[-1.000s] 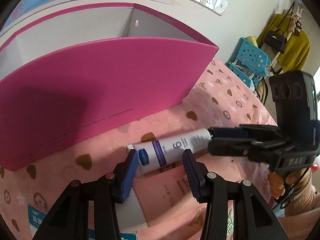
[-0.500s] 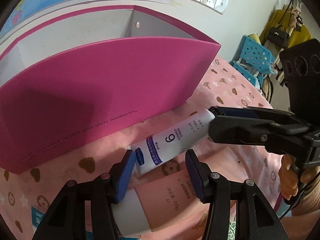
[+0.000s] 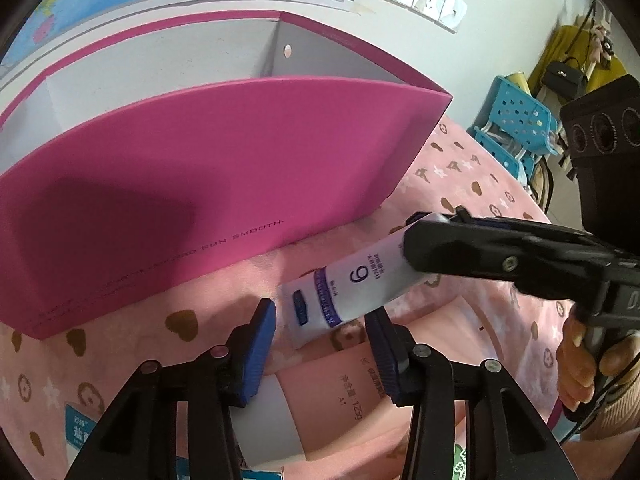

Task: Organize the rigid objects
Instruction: 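Grasp the white blue-labelled tube by its cap end with the right gripper, then carry the white tube over the magenta box with the right gripper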

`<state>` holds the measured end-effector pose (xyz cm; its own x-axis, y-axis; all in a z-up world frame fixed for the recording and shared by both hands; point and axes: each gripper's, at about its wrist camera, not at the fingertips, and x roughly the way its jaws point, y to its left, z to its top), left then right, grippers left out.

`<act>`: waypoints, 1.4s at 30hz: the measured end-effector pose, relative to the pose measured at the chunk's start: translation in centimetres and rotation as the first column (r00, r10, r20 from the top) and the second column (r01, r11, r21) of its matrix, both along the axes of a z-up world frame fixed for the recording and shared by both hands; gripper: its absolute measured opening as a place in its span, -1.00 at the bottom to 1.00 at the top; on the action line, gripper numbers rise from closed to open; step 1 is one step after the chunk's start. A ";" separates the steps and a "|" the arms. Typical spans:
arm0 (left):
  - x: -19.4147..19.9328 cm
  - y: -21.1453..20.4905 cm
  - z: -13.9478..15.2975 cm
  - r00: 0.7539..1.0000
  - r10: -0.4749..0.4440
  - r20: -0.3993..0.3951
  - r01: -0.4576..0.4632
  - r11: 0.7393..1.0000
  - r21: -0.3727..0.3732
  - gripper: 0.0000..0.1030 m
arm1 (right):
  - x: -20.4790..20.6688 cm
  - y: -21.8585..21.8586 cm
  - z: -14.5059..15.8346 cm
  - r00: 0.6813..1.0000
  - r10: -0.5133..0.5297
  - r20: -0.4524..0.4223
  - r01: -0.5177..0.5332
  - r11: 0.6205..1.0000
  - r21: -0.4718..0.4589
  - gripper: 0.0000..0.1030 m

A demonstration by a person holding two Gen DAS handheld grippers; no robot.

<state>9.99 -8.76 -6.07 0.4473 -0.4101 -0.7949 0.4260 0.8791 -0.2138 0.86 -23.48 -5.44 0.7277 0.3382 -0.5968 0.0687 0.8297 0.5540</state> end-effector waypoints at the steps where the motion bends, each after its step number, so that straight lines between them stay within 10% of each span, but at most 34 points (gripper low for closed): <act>1: -0.1 0.1 0.2 1.000 0.002 0.000 -0.002 1.000 -0.007 -0.10 | -0.1 -0.1 0.2 1.000 -0.001 0.007 0.001 1.000 0.002 -0.49; 42: -3.0 1.4 9.5 0.971 0.042 0.235 -0.029 0.998 -0.058 -0.10 | -1.1 0.3 8.4 0.974 0.070 0.217 -0.071 0.997 -0.003 -0.49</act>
<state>7.02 -7.37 3.43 0.6346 -0.4301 -0.6421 0.4391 0.8844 -0.1584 -0.22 -23.22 2.96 0.8137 0.3959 -0.4256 -0.1122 0.8254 0.5533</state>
